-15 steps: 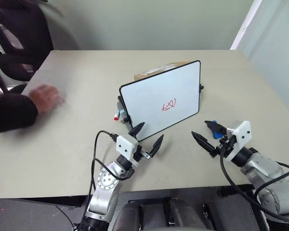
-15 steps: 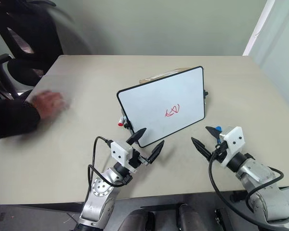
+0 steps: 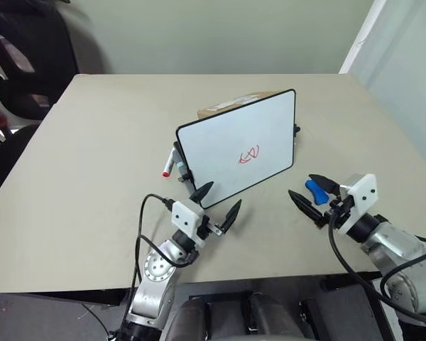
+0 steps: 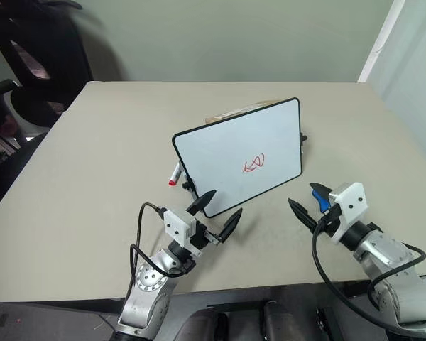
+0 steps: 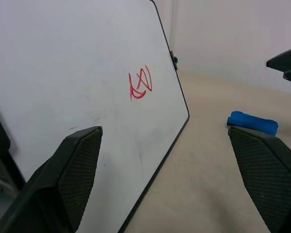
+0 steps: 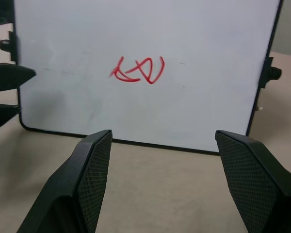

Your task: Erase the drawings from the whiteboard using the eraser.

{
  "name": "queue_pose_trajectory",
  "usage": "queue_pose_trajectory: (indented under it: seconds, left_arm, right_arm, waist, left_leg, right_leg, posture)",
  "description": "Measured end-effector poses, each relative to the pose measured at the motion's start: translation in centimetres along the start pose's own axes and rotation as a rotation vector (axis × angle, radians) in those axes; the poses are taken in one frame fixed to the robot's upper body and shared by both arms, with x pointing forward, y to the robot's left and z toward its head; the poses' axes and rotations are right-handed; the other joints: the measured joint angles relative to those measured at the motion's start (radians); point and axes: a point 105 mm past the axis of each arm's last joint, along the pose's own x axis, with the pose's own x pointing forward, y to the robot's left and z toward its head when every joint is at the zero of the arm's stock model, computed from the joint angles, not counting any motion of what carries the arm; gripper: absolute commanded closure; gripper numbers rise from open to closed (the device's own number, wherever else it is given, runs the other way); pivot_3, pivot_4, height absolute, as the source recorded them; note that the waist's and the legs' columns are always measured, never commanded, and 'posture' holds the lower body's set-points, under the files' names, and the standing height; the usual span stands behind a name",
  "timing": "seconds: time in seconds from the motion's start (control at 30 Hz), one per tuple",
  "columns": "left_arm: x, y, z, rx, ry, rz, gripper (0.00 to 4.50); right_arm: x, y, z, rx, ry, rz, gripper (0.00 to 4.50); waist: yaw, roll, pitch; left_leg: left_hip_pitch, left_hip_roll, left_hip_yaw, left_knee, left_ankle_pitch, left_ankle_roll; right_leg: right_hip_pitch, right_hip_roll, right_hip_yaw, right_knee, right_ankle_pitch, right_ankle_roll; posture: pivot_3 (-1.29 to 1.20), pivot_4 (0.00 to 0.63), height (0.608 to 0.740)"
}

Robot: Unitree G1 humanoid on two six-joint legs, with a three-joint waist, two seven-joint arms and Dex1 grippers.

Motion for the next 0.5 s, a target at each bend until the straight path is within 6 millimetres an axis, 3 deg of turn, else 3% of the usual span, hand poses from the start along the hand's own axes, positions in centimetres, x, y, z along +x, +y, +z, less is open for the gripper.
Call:
queue_pose_trajectory:
  seconds: [0.17,0.3,0.5]
  left_arm:
    - [-0.2,-0.1,0.6,0.008,-0.014,-0.003,0.0]
    - [-0.3,-0.2,0.5,-0.002,-0.006,-0.005,0.0]
    - [-0.2,-0.7,0.6,-0.011,-0.012,-0.019,0.0]
  right_arm:
    - [0.1,-2.4,-0.6,-0.008,0.068,-0.086,0.92]
    - [-0.1,-4.6,-3.0,0.038,0.224,-0.191,0.92]
    - [-0.1,-6.3,-5.3,0.07,0.366,-0.279,0.92]
  waist:
    - [0.001,0.0,0.0]
    - [0.001,0.0,0.0]
    - [0.001,0.0,0.0]
  left_leg:
    - [0.0,0.0,0.0,0.0,0.0,0.0]
    - [0.0,0.0,0.0,0.0,0.0,0.0]
    - [0.0,0.0,0.0,0.0,0.0,0.0]
  right_leg:
    - [0.0,0.0,0.0,0.0,0.0,0.0]
    - [0.0,0.0,0.0,0.0,0.0,0.0]
    - [-0.001,0.0,0.0,0.0,0.0,0.001]
  posture:
    - [0.0,0.15,0.74]
    - [0.0,0.15,0.74]
    - [0.0,0.15,0.74]
